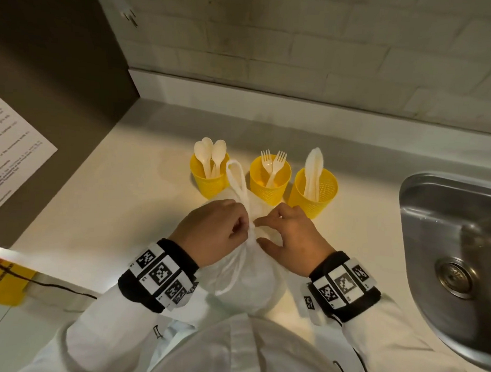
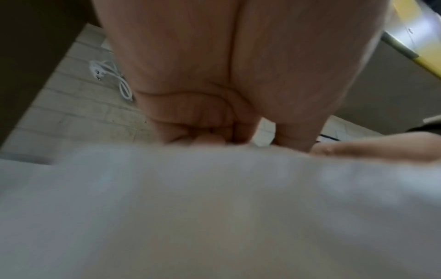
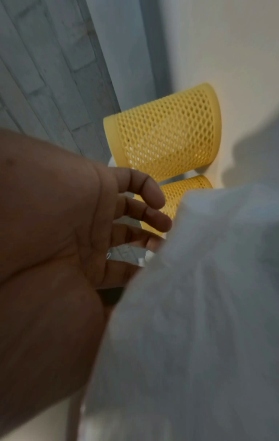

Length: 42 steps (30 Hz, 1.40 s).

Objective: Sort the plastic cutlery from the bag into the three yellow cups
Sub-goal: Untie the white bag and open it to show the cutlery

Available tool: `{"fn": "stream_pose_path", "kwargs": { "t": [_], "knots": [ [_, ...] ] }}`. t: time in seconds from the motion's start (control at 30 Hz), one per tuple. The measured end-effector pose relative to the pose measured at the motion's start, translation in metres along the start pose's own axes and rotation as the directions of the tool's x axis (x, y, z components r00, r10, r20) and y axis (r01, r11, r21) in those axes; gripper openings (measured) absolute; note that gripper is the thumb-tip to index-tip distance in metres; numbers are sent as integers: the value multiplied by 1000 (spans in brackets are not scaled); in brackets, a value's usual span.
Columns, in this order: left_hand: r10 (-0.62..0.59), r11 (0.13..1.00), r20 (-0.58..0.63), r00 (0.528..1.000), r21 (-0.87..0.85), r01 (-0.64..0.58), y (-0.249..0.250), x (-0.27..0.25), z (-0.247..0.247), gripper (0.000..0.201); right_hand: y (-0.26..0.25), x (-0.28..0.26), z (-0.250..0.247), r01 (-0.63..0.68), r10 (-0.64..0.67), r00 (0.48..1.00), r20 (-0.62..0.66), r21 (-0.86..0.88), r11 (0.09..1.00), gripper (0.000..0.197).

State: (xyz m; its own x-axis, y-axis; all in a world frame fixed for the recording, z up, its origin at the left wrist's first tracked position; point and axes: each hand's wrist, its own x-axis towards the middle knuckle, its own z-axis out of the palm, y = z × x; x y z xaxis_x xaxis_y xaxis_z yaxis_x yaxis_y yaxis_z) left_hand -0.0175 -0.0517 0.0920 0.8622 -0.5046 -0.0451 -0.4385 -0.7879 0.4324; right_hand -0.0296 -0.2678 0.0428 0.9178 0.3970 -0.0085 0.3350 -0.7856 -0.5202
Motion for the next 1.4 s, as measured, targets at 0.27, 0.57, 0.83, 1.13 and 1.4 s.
{"fn": "stream_pose_path", "kwargs": {
  "t": [0.27,0.57,0.83,1.13,1.4],
  "knots": [
    [63,975,-232,971,-195,-110,-5,-1,-11,21,-15,4,-12,174,-91,965,-244,343,923,5],
    [-184,972,-422,888,-215,100,-42,-9,-35,21,4,-10,-36,5,131,948,-289,425,905,14],
    [-289,935,-366,884,-304,180,-7,-1,-36,25,-27,9,-29,126,-32,951,-309,289,949,21],
    [-306,938,-296,905,-256,234,-20,-13,-60,3,-17,0,-60,34,288,895,-341,694,719,14],
    [-437,899,-585,683,-315,304,-29,-12,-90,38,-13,0,-97,234,511,787,-346,934,271,27]
  ]
}}
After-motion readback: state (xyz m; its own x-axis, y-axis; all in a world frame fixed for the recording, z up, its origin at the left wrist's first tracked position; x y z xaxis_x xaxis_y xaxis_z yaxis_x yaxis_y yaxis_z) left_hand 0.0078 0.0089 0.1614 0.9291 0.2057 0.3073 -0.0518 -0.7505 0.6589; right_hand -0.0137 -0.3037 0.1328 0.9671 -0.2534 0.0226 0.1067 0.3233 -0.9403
